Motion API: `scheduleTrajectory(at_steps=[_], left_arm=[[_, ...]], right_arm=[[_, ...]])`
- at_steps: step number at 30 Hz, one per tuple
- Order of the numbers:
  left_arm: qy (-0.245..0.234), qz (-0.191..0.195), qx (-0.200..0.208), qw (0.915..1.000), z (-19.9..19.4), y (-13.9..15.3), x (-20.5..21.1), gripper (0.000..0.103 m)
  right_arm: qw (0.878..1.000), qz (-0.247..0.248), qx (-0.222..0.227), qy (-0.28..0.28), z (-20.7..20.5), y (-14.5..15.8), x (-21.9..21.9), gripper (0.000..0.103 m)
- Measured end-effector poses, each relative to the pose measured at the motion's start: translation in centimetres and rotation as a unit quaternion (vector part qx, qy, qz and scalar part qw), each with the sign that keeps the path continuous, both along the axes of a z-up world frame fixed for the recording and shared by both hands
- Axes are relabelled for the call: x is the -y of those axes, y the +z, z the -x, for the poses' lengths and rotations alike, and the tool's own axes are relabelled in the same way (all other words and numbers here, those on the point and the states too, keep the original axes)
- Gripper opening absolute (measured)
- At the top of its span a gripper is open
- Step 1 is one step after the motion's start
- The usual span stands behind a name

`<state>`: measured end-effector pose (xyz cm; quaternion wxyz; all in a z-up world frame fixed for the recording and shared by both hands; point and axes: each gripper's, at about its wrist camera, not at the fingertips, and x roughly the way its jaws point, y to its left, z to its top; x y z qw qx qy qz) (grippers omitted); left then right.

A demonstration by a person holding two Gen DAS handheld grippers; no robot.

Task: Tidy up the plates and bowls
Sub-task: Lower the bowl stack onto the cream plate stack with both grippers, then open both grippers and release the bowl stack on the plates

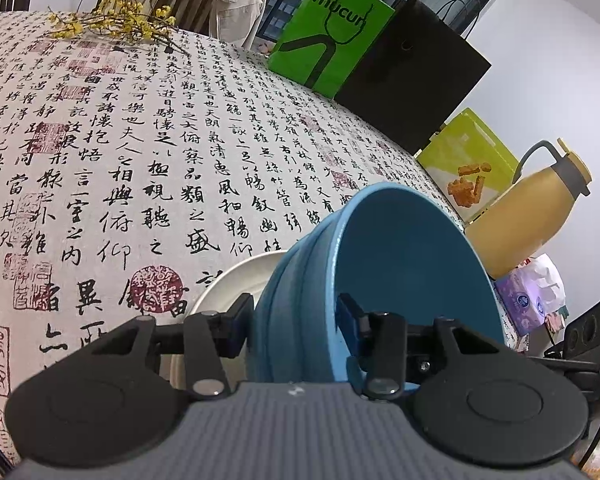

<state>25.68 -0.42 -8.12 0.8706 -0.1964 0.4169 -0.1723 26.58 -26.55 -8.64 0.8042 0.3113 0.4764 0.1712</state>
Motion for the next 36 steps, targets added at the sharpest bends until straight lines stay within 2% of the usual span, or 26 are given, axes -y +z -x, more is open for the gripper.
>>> scheduleTrajectory(at_steps=[2, 6, 12, 17, 22, 23, 25, 31, 36], left_arm=[[0.001, -0.001, 0.006, 1.0, 0.0, 0.1, 0.0, 0.048], [0.006, -0.005, 0.025, 0.9997, 0.3, 0.4, 0.0, 0.052], [0.011, -0.012, 0.054, 0.9984, 1.1, 1.0, -0.2, 0.061], [0.019, -0.029, 0.103, 0.9941, 2.7, 1.8, -0.6, 0.077], [0.022, -0.032, 0.157, 0.9869, 4.7, 2.6, -1.0, 0.087], [0.022, -0.033, 0.169, 0.9848, 5.2, 2.7, -1.0, 0.092], [0.027, -0.039, 0.195, 0.9796, 6.3, 2.9, -1.2, 0.101], [0.044, -0.079, 0.284, 0.9546, 9.6, 3.0, -1.7, 0.103], [0.037, -0.078, 0.301, 0.9496, 11.4, 2.1, -2.3, 0.103]], right_arm=[[1.0, 0.005, 0.009, -0.002, 0.0, 0.1, 0.0, 0.057], [0.999, 0.005, 0.033, -0.014, 0.4, 0.6, 0.2, 0.069], [0.997, 0.012, 0.064, -0.034, 1.2, 0.9, 0.6, 0.073], [0.992, 0.018, 0.111, -0.05, 2.7, 1.3, 1.2, 0.084], [0.979, 0.039, 0.19, -0.066, 4.9, 2.6, 1.3, 0.089], [0.975, 0.042, 0.206, -0.07, 5.4, 2.8, 1.3, 0.091], [0.968, 0.05, 0.234, -0.074, 6.3, 3.2, 1.3, 0.103], [0.943, 0.085, 0.313, -0.08, 9.4, 4.4, 1.2, 0.103], [0.924, 0.117, 0.356, -0.081, 12.2, 4.5, 0.9, 0.103]])
